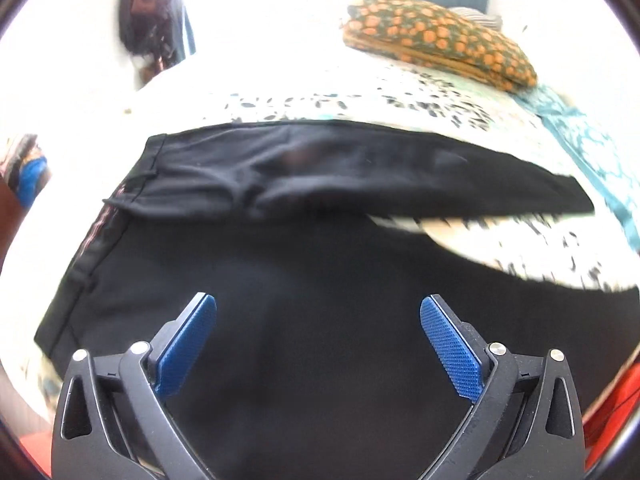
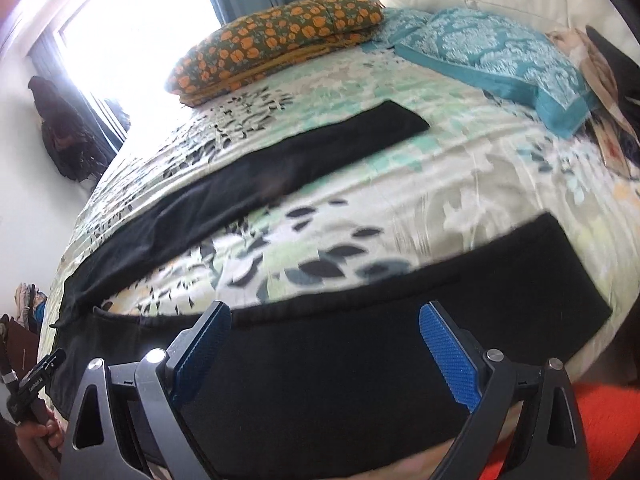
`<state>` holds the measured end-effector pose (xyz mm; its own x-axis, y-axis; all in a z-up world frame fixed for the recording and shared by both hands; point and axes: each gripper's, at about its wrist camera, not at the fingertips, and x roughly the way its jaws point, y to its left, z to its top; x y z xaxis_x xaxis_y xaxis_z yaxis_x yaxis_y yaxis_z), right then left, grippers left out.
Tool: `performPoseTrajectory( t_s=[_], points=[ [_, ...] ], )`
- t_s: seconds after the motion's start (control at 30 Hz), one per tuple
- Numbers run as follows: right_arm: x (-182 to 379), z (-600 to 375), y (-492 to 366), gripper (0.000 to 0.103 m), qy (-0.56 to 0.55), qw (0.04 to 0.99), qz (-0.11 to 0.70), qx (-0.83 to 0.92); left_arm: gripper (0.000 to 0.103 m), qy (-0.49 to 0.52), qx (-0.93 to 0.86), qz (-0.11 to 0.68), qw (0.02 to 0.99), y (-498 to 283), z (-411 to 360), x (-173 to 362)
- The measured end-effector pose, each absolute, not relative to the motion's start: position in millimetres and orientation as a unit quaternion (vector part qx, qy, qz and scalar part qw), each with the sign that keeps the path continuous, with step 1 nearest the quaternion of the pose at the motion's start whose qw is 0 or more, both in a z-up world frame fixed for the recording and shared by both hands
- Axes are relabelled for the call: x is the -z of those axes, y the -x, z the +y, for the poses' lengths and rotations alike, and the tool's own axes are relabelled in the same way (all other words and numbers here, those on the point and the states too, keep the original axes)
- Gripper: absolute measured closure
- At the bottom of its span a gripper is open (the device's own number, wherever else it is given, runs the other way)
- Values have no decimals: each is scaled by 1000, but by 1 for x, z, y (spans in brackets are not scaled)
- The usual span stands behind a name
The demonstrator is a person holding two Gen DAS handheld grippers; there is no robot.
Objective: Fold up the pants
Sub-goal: 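Grasp the end of the black trouser leg with the right tool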
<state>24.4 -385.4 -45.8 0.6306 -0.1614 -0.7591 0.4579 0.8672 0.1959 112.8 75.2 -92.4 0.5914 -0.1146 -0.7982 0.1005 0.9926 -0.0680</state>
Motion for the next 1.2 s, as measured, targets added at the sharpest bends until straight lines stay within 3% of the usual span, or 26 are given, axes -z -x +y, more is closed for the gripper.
performPoseTrajectory(
  t_s=[0.13,0.23,0.3,0.53,0.67,0.83,0.87,0.93,0.97,1.2],
  points=[
    [24,-444,-78,3,-199,889,377,164,1,31,22,455,890,-151,80,111],
    [30,-515,-130,1,-220,871,399,185,0,21,3,499,866,-172,86,154],
    [36,-562,-163,1,-219,859,419,198,0,3,10,454,891,-160,84,159],
    [64,-656,-260,2,-266,827,466,168,0,0,6,446,895,-163,86,161],
    [95,-666,-307,27,-256,797,516,182,0,-9,2,442,897,-160,80,165],
    [120,-672,-338,27,-221,791,535,197,0,-10,1,439,899,-161,79,167],
    [124,-672,-339,32,-233,787,541,184,0,-10,1,439,899,-161,79,166],
    [122,-665,-340,67,-225,790,546,165,0,-11,0,439,898,-161,78,166],
    [117,-660,-339,92,-215,792,550,154,0,-12,0,440,898,-161,78,166],
    [30,-602,-275,94,-208,858,465,71,0,1,5,462,887,-167,82,162]
  ],
)
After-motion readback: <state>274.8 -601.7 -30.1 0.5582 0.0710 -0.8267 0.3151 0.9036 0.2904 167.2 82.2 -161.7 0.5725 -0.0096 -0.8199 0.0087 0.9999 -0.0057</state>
